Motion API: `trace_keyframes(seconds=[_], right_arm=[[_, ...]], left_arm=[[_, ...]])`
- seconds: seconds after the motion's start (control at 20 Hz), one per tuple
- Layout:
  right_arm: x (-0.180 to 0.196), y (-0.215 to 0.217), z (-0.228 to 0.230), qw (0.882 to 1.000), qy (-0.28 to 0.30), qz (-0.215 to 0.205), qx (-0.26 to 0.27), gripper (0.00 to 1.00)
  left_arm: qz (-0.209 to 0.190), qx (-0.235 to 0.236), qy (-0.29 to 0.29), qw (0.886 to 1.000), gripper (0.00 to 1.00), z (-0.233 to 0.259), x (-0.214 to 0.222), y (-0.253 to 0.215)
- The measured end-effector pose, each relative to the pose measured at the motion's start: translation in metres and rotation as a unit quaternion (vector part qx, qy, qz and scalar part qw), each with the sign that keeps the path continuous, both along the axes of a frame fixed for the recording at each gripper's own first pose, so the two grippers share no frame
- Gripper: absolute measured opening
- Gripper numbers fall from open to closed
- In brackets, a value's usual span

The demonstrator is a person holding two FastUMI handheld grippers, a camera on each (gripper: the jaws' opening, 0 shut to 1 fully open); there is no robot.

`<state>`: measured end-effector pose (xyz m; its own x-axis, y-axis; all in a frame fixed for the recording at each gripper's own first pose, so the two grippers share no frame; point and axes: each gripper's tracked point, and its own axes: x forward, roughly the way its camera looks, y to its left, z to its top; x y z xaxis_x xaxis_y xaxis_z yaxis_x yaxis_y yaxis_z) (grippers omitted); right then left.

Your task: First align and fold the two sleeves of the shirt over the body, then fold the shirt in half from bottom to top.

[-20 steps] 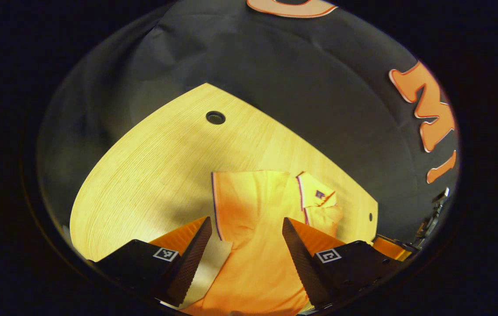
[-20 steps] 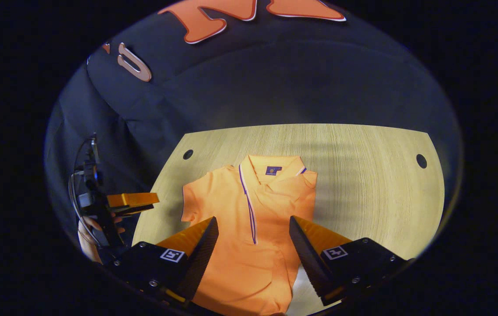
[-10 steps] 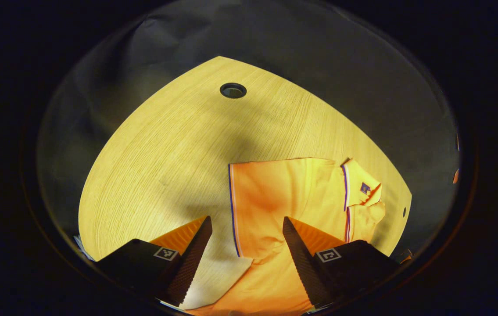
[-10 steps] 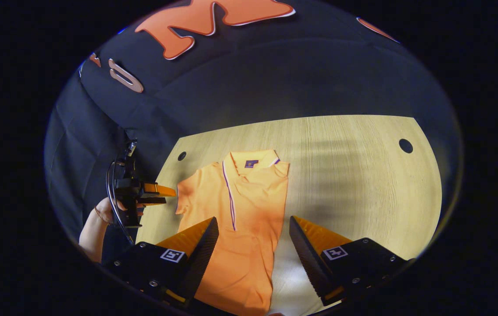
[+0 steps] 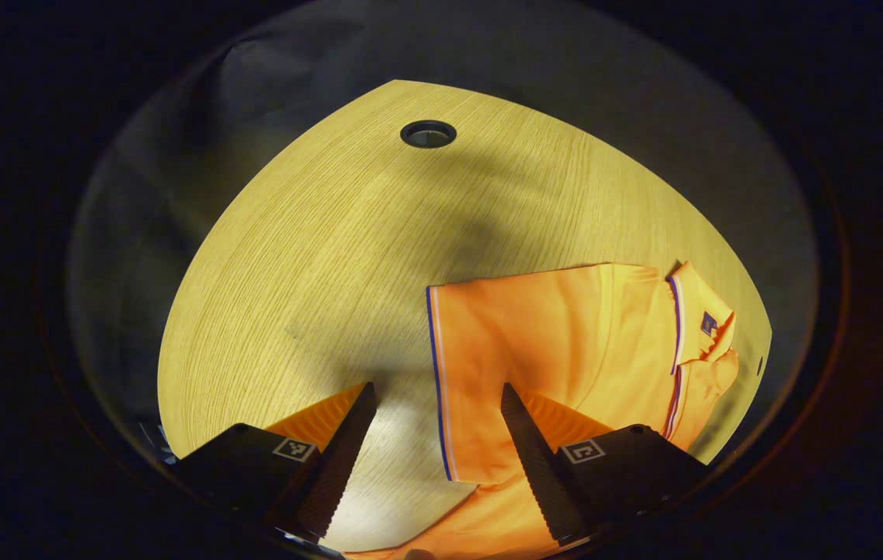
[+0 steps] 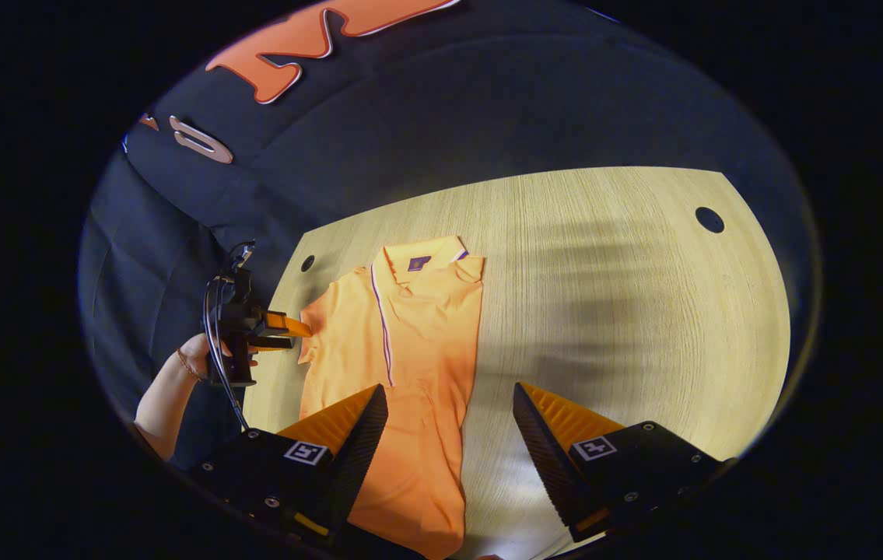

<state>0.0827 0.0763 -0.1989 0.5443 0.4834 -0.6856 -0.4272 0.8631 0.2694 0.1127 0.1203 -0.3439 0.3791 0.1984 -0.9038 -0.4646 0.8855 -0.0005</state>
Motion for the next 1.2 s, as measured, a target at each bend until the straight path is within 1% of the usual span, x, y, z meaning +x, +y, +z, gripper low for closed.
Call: trace_keyframes(seconds=[0.05,0.1,0.2,0.3,0.35,0.4,0.5,0.55,0.6,0.65,0.75,0.9,1.1,1.2], right_arm=[[0.000,-0.001,0.000,1.000,0.001,0.000,0.002,0.98],[0.000,-0.002,0.000,1.000,0.003,-0.001,0.004,0.98],[0.002,-0.004,0.001,1.000,0.004,-0.003,0.009,0.99],[0.001,-0.008,0.000,1.000,0.006,-0.007,0.012,0.98],[0.001,-0.010,-0.002,1.000,0.009,-0.008,0.013,0.98],[0.001,-0.013,-0.003,1.000,0.010,-0.009,0.013,0.99],[0.001,-0.018,-0.004,1.000,0.010,-0.012,0.013,0.99],[0.001,-0.020,-0.005,1.000,0.010,-0.014,0.014,0.99],[0.001,-0.023,-0.005,1.000,0.010,-0.015,0.015,0.98],[0.001,-0.025,-0.005,1.000,0.012,-0.016,0.016,0.98],[0.001,-0.028,-0.005,1.000,0.010,-0.017,0.016,0.99],[0.001,-0.033,-0.003,1.000,0.006,-0.022,0.020,0.98],[-0.001,-0.036,-0.002,0.999,0.005,-0.025,0.023,0.99],[-0.003,-0.033,0.000,0.999,0.004,-0.021,0.027,0.99]], left_arm=[[-0.001,0.006,-0.002,1.000,0.98,-0.002,0.003,0.002],[-0.003,0.008,0.009,1.000,0.95,-0.001,0.000,0.000],[-0.006,0.010,0.008,1.000,0.95,-0.002,0.002,-0.004],[-0.010,0.013,0.001,1.000,0.92,-0.002,0.003,-0.004],[-0.015,0.015,-0.001,1.000,0.84,0.000,0.004,-0.004],[-0.015,0.014,-0.003,1.000,0.60,0.000,0.006,-0.003],[-0.009,0.008,-0.009,1.000,0.08,0.000,0.007,-0.010],[-0.025,0.014,-0.028,0.999,0.07,0.005,0.011,-0.011],[-0.031,0.018,-0.026,0.999,0.01,0.001,0.012,-0.011],[-0.031,0.018,-0.032,0.999,0.01,0.003,0.013,-0.011],[-0.023,-0.003,-0.036,0.999,0.01,0.003,0.012,-0.018],[-0.025,-0.008,-0.054,0.998,0.01,0.018,0.010,-0.019],[-0.061,0.008,-0.075,0.995,0.01,0.048,0.010,-0.031],[-0.077,0.002,-0.079,0.994,0.01,0.058,0.010,-0.048]])
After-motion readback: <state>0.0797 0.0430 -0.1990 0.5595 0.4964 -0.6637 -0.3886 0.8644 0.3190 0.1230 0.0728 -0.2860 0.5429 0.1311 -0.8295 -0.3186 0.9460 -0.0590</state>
